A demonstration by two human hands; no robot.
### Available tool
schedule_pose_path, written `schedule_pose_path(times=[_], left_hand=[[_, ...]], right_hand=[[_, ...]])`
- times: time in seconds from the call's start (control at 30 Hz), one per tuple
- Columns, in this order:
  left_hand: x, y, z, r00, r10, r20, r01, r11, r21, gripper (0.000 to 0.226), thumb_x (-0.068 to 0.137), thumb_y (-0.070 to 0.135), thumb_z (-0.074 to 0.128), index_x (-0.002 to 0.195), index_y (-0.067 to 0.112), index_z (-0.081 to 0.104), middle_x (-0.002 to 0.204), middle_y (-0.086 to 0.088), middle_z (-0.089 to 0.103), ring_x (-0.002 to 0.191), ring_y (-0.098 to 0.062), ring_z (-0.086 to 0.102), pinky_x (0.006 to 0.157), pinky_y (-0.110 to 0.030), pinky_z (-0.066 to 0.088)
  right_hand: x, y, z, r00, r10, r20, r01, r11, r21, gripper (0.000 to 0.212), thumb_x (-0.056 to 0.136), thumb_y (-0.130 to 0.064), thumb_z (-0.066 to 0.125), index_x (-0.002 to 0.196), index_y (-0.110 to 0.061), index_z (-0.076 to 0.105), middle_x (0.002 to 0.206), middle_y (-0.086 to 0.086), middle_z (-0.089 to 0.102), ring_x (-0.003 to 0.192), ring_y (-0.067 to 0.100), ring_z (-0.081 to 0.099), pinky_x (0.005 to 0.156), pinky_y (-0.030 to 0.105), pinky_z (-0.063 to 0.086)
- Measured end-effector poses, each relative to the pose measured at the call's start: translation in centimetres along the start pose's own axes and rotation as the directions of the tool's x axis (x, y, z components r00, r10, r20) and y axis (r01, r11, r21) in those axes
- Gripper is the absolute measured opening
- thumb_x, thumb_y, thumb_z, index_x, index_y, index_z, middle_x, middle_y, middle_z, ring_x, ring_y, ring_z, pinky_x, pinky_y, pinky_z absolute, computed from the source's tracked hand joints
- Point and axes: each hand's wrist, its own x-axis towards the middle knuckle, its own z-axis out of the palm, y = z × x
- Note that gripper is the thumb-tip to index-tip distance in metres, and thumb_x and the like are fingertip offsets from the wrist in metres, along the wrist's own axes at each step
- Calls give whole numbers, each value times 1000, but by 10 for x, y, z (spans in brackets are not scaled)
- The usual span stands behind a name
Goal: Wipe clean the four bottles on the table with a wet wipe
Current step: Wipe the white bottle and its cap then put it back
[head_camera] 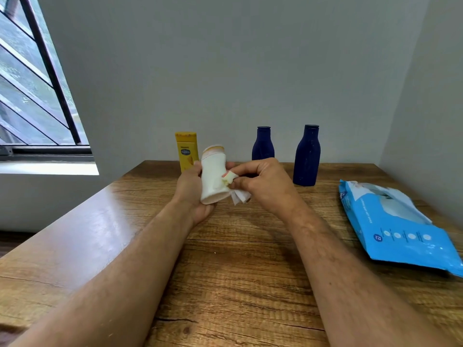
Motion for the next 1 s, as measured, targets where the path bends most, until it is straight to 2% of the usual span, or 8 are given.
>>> schedule_pose_path(times=[0.13,0.37,0.53,0.67,0.8,0.83,0.9,1.0], left_hand=[[-5,-8,5,997,-75,25,74,996,51,34,109,28,39,122,1,56,93,-21,75,78,-30,75,65,-44,63],[-4,-10,8,993,-91,76,85,993,77,31,107,27,40,119,4,58,84,-16,75,70,-24,74,62,-36,61],[-4,-5,5,991,-26,130,15,996,87,47,102,47,46,114,5,64,96,-14,71,83,-27,73,74,-45,63],[0,-2,1,997,16,69,-19,999,46,52,100,46,51,128,4,58,97,-12,67,83,-25,69,73,-45,63],[-7,-7,4,985,-97,142,66,976,209,45,102,41,50,127,5,60,111,-18,71,98,-30,70,101,-50,51],[-8,-10,5,979,-127,157,87,968,237,43,104,38,50,131,7,59,111,-18,72,97,-30,70,100,-49,52],[-8,-12,8,974,-163,159,120,961,250,39,105,33,46,133,8,56,98,-16,75,82,-26,73,75,-40,62],[-4,-12,8,980,-166,113,133,959,252,36,104,34,47,129,10,56,83,-12,74,66,-22,70,56,-29,56]], right_hand=[[1,5,0,988,33,-152,-26,999,47,19,83,-9,76,101,-14,77,95,-2,74,86,9,70,63,17,54],[1,5,1,959,-20,-282,13,1000,-25,21,87,-14,73,107,-19,73,89,-12,68,81,1,63,68,14,53],[-1,3,-1,992,63,-111,-54,995,79,16,85,-6,74,97,-15,76,92,2,74,74,12,70,57,25,57],[-3,0,-6,995,83,52,-88,991,104,15,83,-2,74,86,-16,77,88,5,76,73,14,70,58,28,57],[-1,3,-9,991,99,-85,-84,983,164,14,83,-5,75,92,-15,76,89,2,74,70,13,69,54,27,57],[1,6,-9,982,99,-161,-76,987,140,16,83,-8,76,98,-14,75,91,2,73,72,12,70,55,28,58],[4,11,-11,958,83,-275,-64,995,78,24,83,-14,77,107,-13,74,93,1,72,78,14,71,62,33,61],[4,11,-10,961,95,-259,-76,994,83,23,84,-15,77,107,-13,74,92,1,73,77,12,71,63,31,61]])
